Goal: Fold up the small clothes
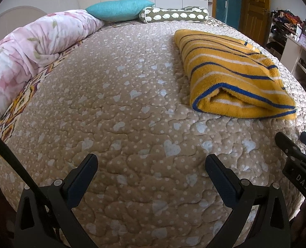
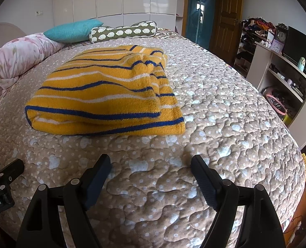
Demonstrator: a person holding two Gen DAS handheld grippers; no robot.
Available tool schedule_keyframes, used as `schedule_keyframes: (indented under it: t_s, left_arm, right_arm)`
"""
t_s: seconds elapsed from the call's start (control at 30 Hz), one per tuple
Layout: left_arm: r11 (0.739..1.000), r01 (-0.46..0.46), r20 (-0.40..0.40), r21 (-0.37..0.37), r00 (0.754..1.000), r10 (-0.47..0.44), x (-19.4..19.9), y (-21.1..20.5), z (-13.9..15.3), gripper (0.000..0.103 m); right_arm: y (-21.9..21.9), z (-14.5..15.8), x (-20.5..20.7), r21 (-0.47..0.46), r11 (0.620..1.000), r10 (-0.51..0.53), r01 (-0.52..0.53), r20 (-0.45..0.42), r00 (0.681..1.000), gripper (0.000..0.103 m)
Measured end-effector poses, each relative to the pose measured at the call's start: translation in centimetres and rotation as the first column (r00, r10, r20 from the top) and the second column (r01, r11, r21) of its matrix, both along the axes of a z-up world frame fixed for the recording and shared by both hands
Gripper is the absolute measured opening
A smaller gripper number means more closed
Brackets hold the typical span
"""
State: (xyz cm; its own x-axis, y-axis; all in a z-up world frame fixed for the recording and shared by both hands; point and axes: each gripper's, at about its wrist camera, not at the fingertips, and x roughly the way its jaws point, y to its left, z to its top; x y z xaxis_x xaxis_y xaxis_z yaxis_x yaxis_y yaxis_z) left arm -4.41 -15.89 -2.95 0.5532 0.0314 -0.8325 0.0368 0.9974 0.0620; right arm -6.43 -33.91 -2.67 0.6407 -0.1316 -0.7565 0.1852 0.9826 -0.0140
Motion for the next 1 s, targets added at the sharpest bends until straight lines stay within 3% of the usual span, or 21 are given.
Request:
schedule_keyframes:
  t_s: [1.0]
  left_arm:
    - [0.999,-0.023,0.01,-0.04,1.0,0.023,0.6,1.2,0.3,0.103]
  right_arm:
    - [1.8,0.9,-0.3,-0.038,0.999,0.031,-0.031,0.009,0.999,0.085]
